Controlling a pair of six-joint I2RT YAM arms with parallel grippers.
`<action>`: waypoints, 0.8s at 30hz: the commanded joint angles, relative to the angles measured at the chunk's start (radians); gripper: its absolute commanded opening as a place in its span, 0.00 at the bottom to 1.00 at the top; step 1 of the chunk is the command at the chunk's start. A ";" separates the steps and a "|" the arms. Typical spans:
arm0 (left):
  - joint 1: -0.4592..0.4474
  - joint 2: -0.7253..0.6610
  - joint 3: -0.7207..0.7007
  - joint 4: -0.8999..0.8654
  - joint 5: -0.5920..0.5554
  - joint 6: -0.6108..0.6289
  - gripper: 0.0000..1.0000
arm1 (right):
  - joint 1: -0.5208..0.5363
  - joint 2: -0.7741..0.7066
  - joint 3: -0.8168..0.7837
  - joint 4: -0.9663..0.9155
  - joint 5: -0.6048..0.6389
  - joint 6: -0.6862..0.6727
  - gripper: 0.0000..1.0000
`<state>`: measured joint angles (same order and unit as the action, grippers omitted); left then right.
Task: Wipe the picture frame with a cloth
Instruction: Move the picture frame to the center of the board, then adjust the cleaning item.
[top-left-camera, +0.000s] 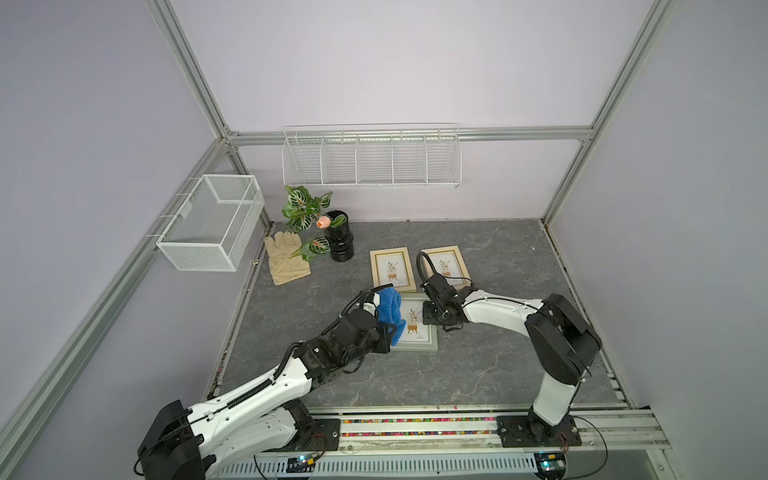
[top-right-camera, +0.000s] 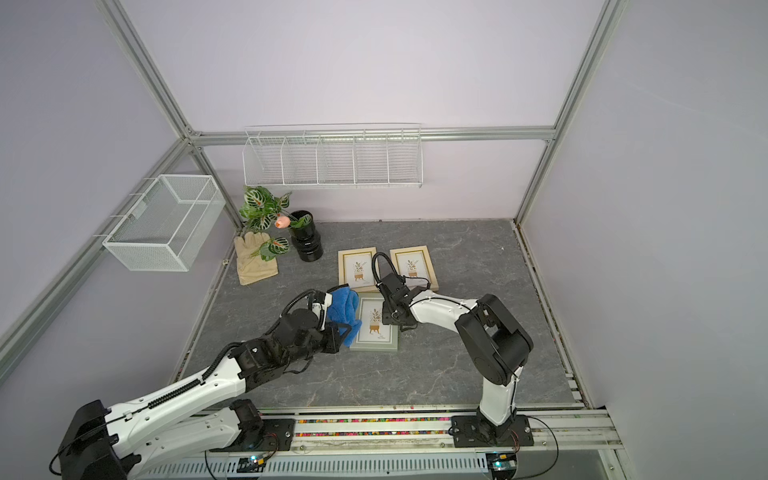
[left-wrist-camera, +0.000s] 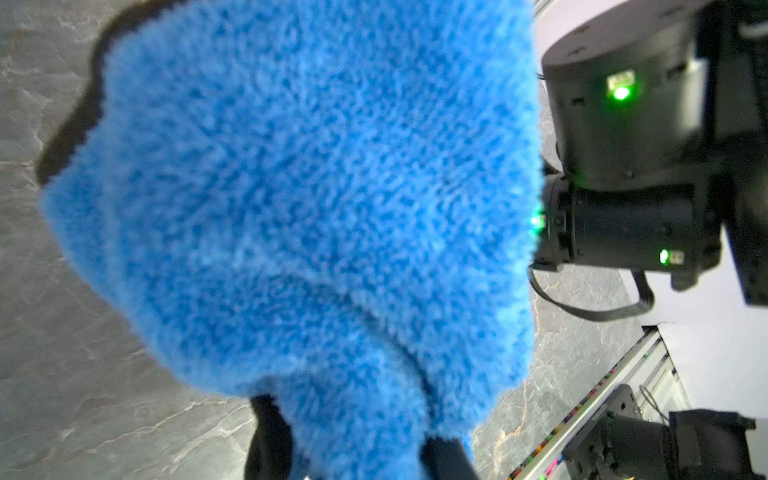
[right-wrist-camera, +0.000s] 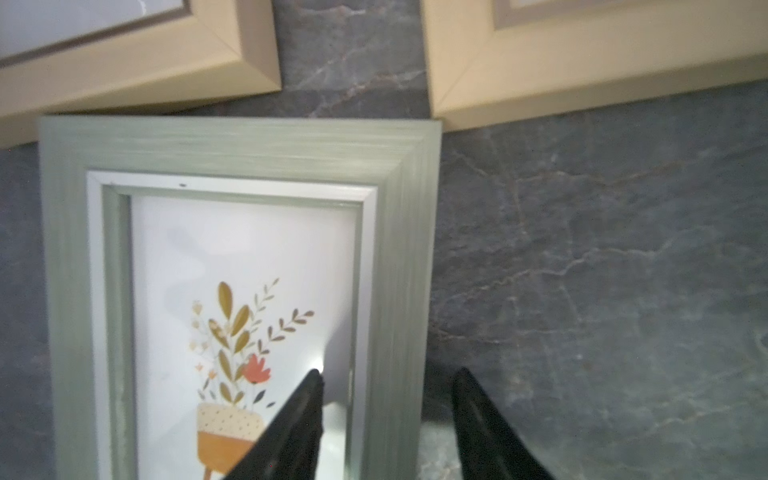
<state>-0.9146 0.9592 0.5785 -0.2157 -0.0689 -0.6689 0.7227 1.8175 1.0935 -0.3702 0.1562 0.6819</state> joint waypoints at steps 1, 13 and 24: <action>0.004 -0.040 -0.016 0.062 -0.020 0.080 0.00 | -0.006 -0.077 0.013 -0.084 -0.026 -0.021 0.67; 0.004 -0.042 -0.045 0.212 0.035 0.191 0.00 | 0.008 -0.576 -0.150 -0.055 -0.222 -0.048 0.85; -0.008 0.031 -0.034 0.384 0.140 0.190 0.00 | 0.085 -0.827 -0.286 0.148 -0.346 0.030 0.93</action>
<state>-0.9169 0.9794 0.5343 0.0849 0.0387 -0.5026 0.7895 1.0012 0.8433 -0.3157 -0.1356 0.6735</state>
